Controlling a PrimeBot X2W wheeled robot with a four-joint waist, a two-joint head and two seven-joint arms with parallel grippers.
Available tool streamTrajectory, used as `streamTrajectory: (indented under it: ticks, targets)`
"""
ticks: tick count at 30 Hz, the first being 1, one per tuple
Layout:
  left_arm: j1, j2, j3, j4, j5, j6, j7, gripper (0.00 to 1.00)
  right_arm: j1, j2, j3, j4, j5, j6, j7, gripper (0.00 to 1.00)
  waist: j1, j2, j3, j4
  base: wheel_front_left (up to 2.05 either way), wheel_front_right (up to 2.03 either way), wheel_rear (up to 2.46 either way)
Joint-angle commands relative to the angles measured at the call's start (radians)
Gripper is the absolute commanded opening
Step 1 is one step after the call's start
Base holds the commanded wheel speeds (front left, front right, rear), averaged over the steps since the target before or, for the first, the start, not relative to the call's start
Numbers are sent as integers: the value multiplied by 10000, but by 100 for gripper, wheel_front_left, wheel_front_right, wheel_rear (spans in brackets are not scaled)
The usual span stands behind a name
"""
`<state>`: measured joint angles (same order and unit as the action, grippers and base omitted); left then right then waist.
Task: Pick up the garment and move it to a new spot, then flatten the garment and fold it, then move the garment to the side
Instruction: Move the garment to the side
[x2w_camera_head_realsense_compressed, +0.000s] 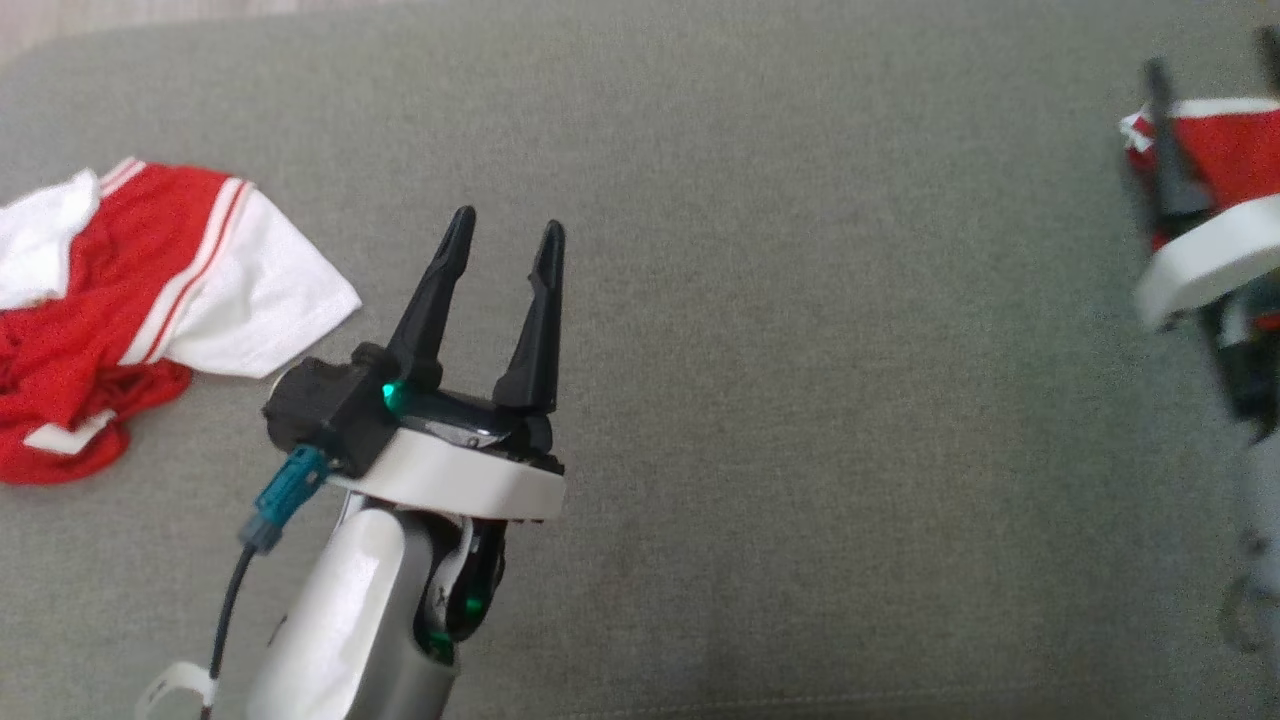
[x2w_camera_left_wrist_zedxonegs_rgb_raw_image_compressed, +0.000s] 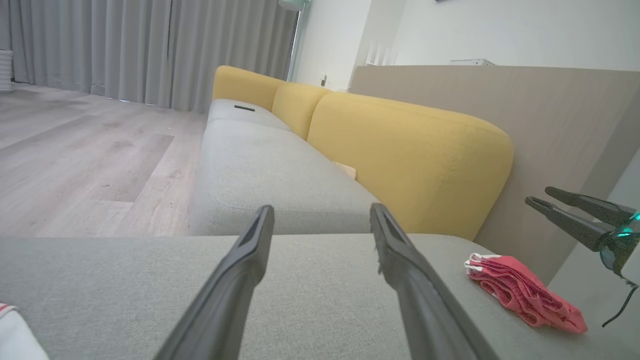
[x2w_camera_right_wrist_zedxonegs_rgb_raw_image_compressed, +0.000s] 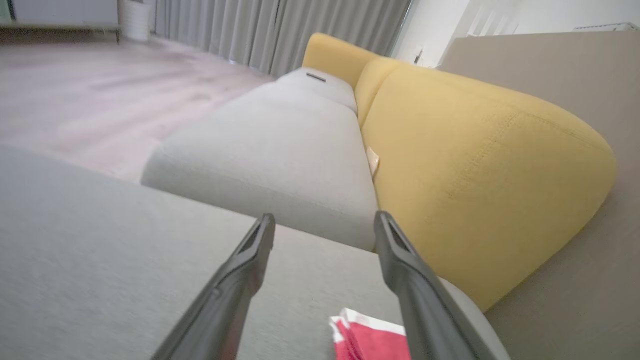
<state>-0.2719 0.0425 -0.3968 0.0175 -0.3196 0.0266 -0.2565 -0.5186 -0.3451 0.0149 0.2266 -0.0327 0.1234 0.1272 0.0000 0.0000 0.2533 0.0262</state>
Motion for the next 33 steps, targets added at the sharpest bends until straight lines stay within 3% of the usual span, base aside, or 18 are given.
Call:
streamTrajectory:
  ticks: [1, 7, 10, 20, 33]
  targets:
    - [-97, 77, 468, -348, -34, 59, -53, 100, 270, 424, 88, -599, 206, 73, -216, 100, 0, 0, -439, 57, 0, 0, 0]
    - [398, 77, 699, -346, -33, 136, -53, 100, 1426, 2311, 85, -1722, 128, 73, -1145, 100, 0, 0, -1314, 205, 0, 0, 0]
    - [709, 77, 820, -344, 11, 116, -53, 100, 2105, 2798, -90, -1963, 341, 73, -1543, 100, 0, 0, -1623, 242, 0, 0, 0]
    - [1810, 77, 1205, -482, 20, -218, -53, 100, 4164, 2945, 51, -1477, 1754, 73, -3458, 100, 0, 0, -2309, 363, 0, 0, 0]
    - [2449, 77, 1497, -750, 257, -326, -53, 100, 4885, 2947, 569, -1049, 2136, 73, -3877, 100, 0, 0, -2436, 314, 0, 0, 0]
